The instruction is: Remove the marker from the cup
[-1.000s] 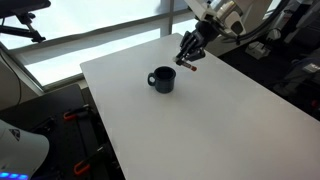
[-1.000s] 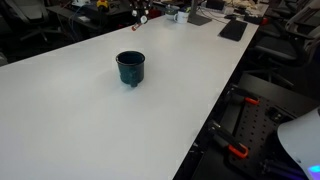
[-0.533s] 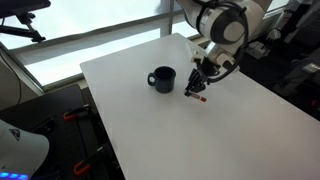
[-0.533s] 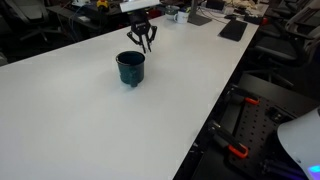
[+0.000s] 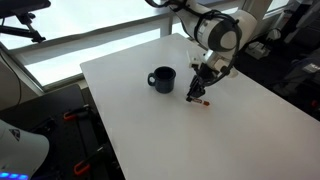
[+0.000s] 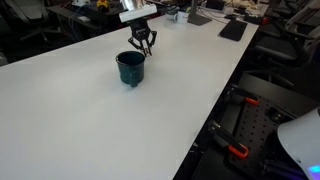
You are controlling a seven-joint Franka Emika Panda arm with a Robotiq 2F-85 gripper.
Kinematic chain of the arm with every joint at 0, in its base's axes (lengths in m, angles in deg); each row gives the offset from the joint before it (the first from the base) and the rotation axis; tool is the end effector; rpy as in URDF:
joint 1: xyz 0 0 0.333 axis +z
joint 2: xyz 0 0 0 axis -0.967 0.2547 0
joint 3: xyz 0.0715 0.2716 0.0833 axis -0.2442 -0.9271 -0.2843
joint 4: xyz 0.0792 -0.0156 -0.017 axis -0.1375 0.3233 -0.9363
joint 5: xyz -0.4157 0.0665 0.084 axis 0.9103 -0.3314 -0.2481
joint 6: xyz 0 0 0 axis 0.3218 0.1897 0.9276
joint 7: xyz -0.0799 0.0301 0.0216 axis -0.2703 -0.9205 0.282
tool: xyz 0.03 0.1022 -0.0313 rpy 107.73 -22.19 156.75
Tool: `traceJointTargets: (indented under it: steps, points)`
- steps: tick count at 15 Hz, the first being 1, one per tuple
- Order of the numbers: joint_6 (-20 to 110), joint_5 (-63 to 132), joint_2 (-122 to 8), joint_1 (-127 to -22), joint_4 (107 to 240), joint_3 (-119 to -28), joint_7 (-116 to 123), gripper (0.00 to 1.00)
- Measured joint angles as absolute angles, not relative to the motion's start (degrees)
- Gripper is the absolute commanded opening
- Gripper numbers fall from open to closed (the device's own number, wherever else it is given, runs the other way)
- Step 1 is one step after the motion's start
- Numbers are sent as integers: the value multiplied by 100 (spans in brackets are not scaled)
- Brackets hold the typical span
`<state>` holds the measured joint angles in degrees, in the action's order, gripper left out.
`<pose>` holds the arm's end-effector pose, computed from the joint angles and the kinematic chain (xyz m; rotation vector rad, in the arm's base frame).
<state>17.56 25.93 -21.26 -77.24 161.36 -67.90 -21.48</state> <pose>0.6718 -0.1184 0.0912 2.7513 -1.0670 -0.6279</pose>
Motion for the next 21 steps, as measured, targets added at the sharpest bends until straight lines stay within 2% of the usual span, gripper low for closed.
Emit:
traceJointTargets:
  steps: [2, 3, 5, 7, 10, 11, 12, 13, 21]
  points:
    - [1756, 2593, -2122, -7726, 16133, -6791, -2148, 51]
    - [1758, 2593, -2111, -7729, 16133, -6791, -2148, 14]
    - [1789, 2593, -2079, -7734, 16133, -6786, -2151, 13]
    - [1863, 2594, -2045, -7733, 16133, -6766, -2231, 0]
    - [1941, 2598, -2040, -7723, 16127, -6728, -2361, 0]
    - [1974, 2600, -2034, -7724, 16127, -6725, -2384, 26]
    - [2011, 2600, -2021, -7724, 16128, -6723, -2423, 27]
    - [2038, 2604, -2007, -7723, 16129, -6724, -2466, 32]
    - [2054, 2648, -1951, -7720, 16129, -6705, -2520, 93]
